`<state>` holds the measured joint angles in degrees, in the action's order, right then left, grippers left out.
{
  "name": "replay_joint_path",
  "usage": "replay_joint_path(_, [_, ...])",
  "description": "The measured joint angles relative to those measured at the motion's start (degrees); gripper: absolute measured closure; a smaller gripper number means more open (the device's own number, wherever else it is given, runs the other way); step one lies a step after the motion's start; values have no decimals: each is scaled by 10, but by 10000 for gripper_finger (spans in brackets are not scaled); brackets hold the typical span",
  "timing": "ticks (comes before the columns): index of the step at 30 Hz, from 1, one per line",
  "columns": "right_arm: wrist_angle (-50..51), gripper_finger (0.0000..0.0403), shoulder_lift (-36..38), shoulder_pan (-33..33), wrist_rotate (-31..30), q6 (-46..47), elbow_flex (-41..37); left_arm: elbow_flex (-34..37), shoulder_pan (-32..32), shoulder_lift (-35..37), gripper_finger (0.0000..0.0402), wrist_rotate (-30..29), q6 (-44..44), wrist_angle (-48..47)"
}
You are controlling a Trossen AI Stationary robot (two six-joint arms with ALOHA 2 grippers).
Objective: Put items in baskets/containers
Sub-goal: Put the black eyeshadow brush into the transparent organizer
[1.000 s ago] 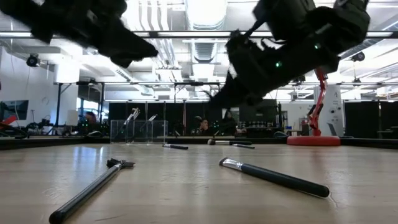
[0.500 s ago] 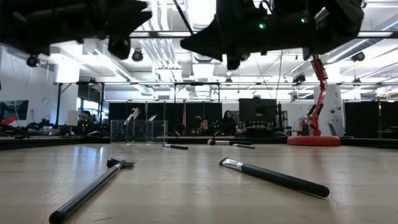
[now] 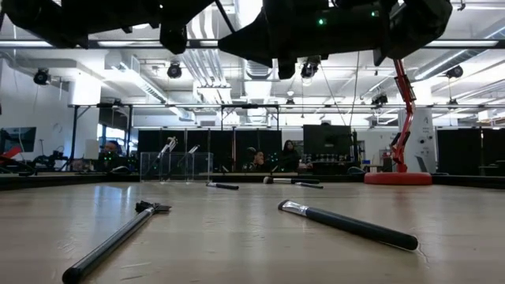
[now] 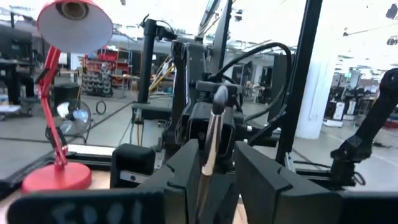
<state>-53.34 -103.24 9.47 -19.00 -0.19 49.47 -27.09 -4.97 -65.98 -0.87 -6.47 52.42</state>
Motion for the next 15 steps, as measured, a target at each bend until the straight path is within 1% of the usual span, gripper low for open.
replay_joint_path(3, [0,394,0,0,0,0,0,-8,0,-10,305,3,21,2])
replay_joint_path(5, [0,394,0,0,0,0,0,-9,0,-12,313,3,28,1])
replay_joint_path(7, [0,394,0,0,0,0,0,-11,0,-14,334,-3,39,10])
replay_joint_path(10, [6,394,0,0,2,6,0,-16,2,-9,381,-12,46,6])
replay_joint_path(12, [6,394,0,0,1,21,0,-23,6,1,388,-21,45,-11])
replay_joint_path(15, [10,383,2,-1,-8,24,0,-46,11,24,389,-30,50,-73])
